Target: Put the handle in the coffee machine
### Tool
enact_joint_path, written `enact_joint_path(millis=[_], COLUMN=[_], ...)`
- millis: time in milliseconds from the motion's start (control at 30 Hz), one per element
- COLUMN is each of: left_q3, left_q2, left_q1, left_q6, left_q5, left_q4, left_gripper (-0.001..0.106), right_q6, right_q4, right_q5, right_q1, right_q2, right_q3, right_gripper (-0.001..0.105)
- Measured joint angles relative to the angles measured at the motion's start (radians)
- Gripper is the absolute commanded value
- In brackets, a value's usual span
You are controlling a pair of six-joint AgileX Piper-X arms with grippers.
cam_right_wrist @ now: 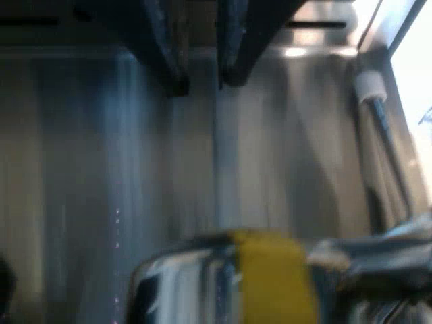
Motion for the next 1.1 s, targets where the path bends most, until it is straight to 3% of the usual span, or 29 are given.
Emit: enact_joint_path(millis=[300, 467, 733, 1000, 1100], left_q3=[0.0, 0.0, 0.0, 0.0, 0.0], left_q2=[0.0, 0.0, 0.0, 0.0, 0.0], left_q1=[0.0, 0.0, 0.0, 0.0, 0.0], left_q6=[0.0, 0.0, 0.0, 0.0, 0.0], left_q5=[0.0, 0.0, 0.0, 0.0, 0.0], left_q4=[0.0, 0.0, 0.0, 0.0, 0.0], left_gripper=[0.0, 0.0, 0.0, 0.0, 0.0], right_q6=[-0.003, -0.003, -0.003, -0.008, -0.038], right_q4=[-0.011, -0.043, -0.065, -0.073, -0.073], right_q5=[-0.084, -0.112, -0.115, -0.115, -0.124], right_q1=[-0.023, -0.042, -0.067, -0.089, -0.088], right_q2=[0.001, 0.001, 0.001, 0.001, 0.001], right_q3=[0.0, 0.0, 0.0, -0.022, -0.033], right_gripper=[0.012, 0.038, 0.028, 0.028, 0.028])
